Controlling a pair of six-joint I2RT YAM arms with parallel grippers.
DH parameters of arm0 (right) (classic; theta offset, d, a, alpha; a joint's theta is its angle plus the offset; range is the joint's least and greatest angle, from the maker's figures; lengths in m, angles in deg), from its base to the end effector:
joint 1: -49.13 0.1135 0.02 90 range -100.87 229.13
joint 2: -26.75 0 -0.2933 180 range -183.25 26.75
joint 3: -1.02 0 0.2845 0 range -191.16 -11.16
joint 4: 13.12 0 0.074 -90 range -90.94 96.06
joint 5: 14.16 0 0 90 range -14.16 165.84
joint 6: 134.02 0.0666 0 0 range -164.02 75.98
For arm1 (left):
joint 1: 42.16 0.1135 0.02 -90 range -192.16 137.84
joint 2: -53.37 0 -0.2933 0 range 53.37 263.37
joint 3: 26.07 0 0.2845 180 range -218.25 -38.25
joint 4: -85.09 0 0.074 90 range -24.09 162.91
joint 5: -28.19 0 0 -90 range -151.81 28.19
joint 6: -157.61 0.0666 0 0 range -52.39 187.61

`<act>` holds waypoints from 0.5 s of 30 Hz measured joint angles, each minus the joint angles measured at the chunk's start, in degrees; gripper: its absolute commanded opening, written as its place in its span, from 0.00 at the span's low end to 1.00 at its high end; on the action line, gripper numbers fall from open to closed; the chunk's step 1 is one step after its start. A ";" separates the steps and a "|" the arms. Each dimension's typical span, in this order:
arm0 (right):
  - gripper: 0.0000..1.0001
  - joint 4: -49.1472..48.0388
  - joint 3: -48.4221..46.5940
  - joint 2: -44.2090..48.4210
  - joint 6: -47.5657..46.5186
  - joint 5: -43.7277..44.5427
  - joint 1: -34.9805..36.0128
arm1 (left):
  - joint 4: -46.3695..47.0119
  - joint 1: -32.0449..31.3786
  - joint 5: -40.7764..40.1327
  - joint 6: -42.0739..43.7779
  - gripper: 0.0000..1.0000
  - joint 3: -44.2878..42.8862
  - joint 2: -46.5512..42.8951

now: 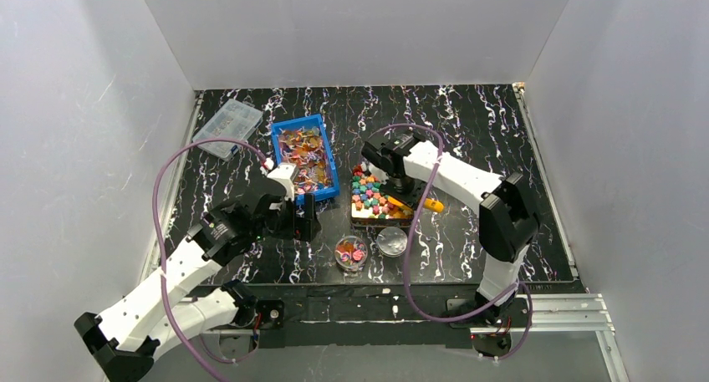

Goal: Pack the candies
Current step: Move the storage box to the center of the board, then scoop the fake candies from the storage box.

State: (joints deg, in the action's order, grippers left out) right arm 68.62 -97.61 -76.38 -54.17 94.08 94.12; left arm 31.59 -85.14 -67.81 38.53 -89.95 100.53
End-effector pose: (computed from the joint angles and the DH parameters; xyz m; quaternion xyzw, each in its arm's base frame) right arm 0.2830 0.2534 0.2399 -0.4521 0.8772 -0.1415 0.0783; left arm 0.1550 -0.1349 0.3264 0.0848 0.8891 -0.2253 0.3893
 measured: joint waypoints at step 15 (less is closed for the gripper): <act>0.01 4.11 -11.08 -11.76 1.09 -0.39 1.16 | -0.96 0.00 0.04 1.55 0.89 2.60 -2.91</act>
State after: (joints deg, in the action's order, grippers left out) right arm 72.73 -108.69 -88.14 -53.08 93.68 95.28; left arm 30.63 -85.14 -67.76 40.08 -87.35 97.62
